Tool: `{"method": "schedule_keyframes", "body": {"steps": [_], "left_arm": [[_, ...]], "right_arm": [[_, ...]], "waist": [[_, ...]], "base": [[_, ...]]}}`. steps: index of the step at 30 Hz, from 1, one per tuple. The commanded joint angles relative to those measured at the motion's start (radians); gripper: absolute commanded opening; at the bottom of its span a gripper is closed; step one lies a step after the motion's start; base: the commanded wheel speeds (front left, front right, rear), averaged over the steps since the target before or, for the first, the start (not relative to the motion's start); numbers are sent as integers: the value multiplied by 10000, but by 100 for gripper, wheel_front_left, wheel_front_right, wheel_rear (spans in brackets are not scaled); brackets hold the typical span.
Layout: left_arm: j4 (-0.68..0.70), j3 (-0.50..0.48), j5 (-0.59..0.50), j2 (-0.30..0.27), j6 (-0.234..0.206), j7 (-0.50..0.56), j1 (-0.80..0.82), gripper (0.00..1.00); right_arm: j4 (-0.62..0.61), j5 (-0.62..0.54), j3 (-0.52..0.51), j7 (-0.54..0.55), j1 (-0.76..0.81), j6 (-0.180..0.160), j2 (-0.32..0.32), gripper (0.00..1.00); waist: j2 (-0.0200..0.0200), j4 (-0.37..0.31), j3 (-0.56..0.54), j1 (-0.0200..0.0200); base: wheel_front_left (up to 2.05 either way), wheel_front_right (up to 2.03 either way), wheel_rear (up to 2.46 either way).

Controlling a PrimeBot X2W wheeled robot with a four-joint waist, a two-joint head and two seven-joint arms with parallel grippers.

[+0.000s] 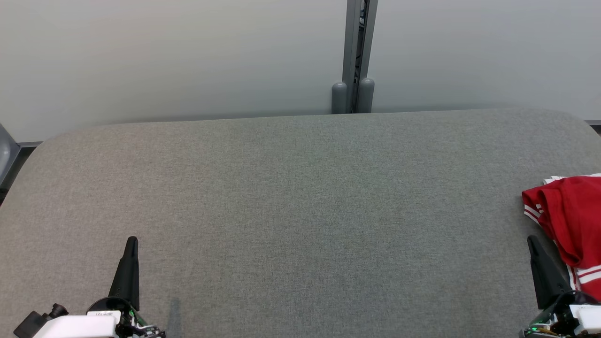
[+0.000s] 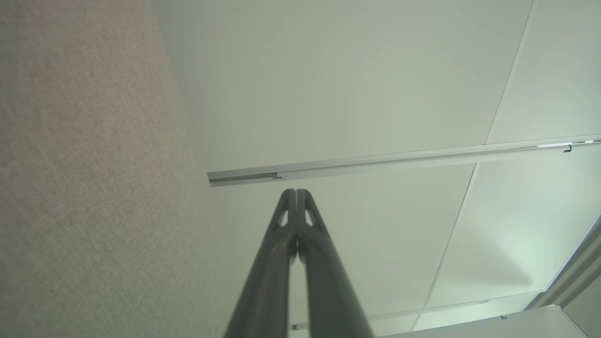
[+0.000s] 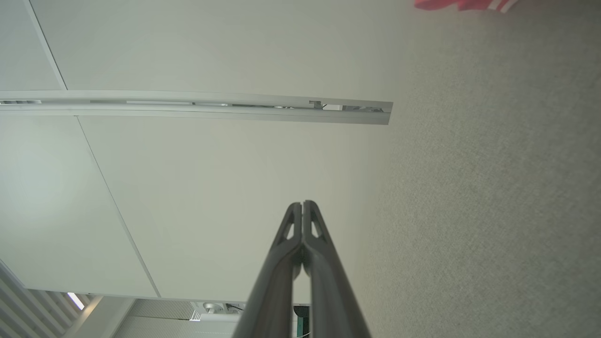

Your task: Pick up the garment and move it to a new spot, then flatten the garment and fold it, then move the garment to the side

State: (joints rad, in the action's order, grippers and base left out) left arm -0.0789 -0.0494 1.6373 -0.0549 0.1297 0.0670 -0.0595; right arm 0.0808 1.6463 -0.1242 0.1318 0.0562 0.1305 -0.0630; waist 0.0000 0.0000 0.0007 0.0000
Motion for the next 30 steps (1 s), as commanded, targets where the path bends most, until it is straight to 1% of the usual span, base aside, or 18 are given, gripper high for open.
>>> {"method": "schedule_keyframes", "body": {"steps": [1,30], "left_arm": [[-15,-51,-23,-40,51,16,85,0],[-17,-76,-50,-20,50,30,87,0]], "right_arm": [[21,-15,-57,40,42,4,-20,0],[21,-54,-96,78,34,4,15,0]], "waist": [[0,0,0,0],[0,0,0,0]], "base": [[0,0,0],[0,0,0]]}}
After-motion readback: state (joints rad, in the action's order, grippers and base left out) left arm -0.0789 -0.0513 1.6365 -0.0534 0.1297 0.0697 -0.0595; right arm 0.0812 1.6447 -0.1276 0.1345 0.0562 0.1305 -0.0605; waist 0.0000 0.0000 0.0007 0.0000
